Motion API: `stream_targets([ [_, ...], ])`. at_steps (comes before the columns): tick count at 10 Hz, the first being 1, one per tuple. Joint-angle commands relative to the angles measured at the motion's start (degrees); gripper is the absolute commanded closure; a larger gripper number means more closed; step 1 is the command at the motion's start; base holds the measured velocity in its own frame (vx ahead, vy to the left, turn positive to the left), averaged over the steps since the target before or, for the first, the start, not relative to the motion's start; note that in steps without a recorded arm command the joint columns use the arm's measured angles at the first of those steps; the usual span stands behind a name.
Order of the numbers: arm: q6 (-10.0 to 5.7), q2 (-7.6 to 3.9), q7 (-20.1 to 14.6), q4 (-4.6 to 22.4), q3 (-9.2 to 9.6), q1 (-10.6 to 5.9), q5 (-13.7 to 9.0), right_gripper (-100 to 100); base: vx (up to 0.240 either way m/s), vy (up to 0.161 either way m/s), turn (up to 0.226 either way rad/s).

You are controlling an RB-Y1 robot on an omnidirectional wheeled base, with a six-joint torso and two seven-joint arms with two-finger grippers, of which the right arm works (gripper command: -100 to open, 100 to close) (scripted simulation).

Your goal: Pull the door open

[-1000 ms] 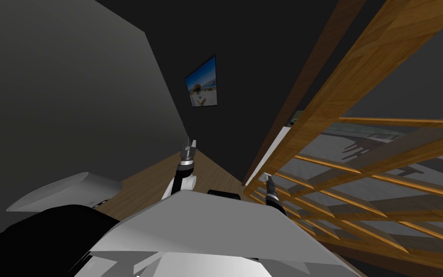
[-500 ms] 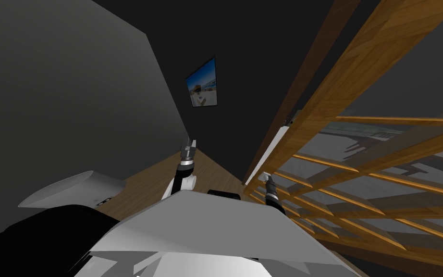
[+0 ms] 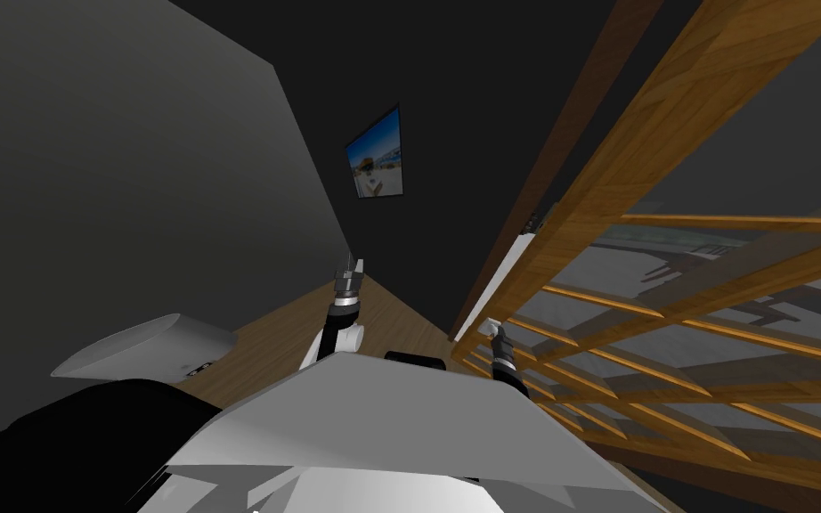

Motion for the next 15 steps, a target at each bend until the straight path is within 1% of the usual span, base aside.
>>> stream_targets([
  [1,0.24,0.94,-2.1,-0.6,0.95,-0.13,0.3,100,-0.03,-0.002,0.01],
  [2,0.24,0.95,-4.2,-0.6,1.07,-0.21,0.2,100,-0.036,-0.003,0.013],
  [3,0.24,0.95,-4.5,-0.6,1.07,-0.21,0.2,100,-0.029,-0.004,0.006],
  [4,0.24,0.95,-6.6,-0.6,1.2,-0.28,0.1,100,-0.027,-0.004,0.036],
  [5,0.24,0.95,-6.9,-0.6,1.2,-0.28,0.1,100,-0.017,-0.004,-0.005],
  [6,0.23,0.95,-8.8,-0.6,1.32,-0.36,0.0,100,-0.016,-0.003,0.007],
  [7,0.23,0.95,-9.3,-0.6,1.32,-0.36,0.0,100,-0.018,-0.004,0.001],
  [8,0.23,0.96,-11.3,-0.6,1.44,-0.43,-0.1,100,-0.023,-0.005,0.012],
  [9,0.23,0.96,-11.7,-0.6,1.44,-0.43,-0.1,100,-0.03,-0.004,0.016],
  [10,0.22,0.96,-13.8,-0.6,1.56,-0.5,-0.2,100,-0.03,-0.001,0.02],
  [11,0.22,0.96,-14.0,-0.6,1.56,-0.5,-0.2,100,-0.025,0.003,0.006],
  [12,0.22,0.96,-16.0,-0.6,1.68,-0.58,-0.3,100,-0.029,-0.004,0.016],
  [13,0.22,0.96,-16.4,-0.6,1.68,-0.58,-0.3,100,-0.023,-0.01,0.015],
  [14,0.21,0.97,-18.6,-0.6,1.8,-0.65,-0.4,100,-0.027,-0.005,0.028],
  [15,0.21,0.97,-18.8,-0.6,1.8,-0.65,-0.4,100,-0.017,-0.002,0.005],
])
